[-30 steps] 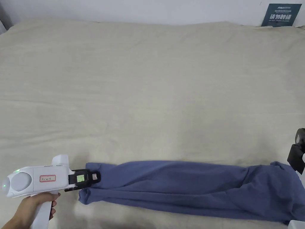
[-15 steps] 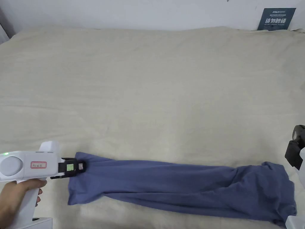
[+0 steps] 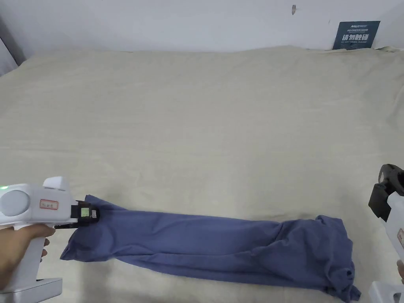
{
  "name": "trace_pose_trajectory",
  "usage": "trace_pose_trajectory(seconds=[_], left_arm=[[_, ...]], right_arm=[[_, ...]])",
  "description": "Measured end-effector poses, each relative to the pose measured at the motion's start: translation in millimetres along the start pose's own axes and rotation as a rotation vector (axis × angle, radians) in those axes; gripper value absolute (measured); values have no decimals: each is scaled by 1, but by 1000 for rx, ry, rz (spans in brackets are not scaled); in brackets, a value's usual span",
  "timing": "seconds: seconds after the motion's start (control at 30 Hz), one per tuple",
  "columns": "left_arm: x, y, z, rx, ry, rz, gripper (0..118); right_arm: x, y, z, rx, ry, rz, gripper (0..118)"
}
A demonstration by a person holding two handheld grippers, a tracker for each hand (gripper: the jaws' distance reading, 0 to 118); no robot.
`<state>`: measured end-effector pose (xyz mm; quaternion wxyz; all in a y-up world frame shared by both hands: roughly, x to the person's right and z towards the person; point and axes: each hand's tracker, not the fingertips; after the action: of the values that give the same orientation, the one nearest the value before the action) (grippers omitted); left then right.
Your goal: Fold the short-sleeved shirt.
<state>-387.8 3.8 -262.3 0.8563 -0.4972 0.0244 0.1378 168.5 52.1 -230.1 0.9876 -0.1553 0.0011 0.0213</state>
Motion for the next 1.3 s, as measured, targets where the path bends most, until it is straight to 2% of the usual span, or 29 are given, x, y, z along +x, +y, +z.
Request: trace_pose_trajectory(seconds=[0.2, 0.37, 0.6, 0.8, 1.03, 1.07, 1.13, 1.17, 1.2, 1.23, 1.3], left_arm=[[72, 5, 16, 1, -90, -103, 4], [134, 3, 2, -38, -164, -208, 4], [200, -6, -64, -100, -230, -225, 4], [237, -29, -123, -194, -258, -132, 4], [263, -55, -153, -212, -182, -193, 7], [267, -57, -150, -206, -175, -201, 12], [267, -56, -148, -200, -181, -195, 34], [266, -55, -145, -210, -209, -185, 50], [269, -53, -138, -209, -232, -174, 72], [270, -52, -132, -201, -244, -170, 80], [267, -48, -115, -145, -273, -146, 86]], right_arm=[[8, 2, 7, 16, 11, -15, 0], [16, 1, 13, 25, 15, -29, 0], [30, -3, 18, 26, 5, -54, 0], [40, -9, 19, 14, -13, -67, 0], [46, -15, 18, 0, -20, -64, 0], [46, -15, 18, -1, -22, -64, 0], [47, -15, 18, 1, -23, -64, 0], [47, -15, 18, 0, -24, -65, 0], [47, -15, 18, 0, -25, -66, 0], [47, -15, 18, 1, -24, -66, 0], [44, -11, 21, 3, -23, -66, 0]])
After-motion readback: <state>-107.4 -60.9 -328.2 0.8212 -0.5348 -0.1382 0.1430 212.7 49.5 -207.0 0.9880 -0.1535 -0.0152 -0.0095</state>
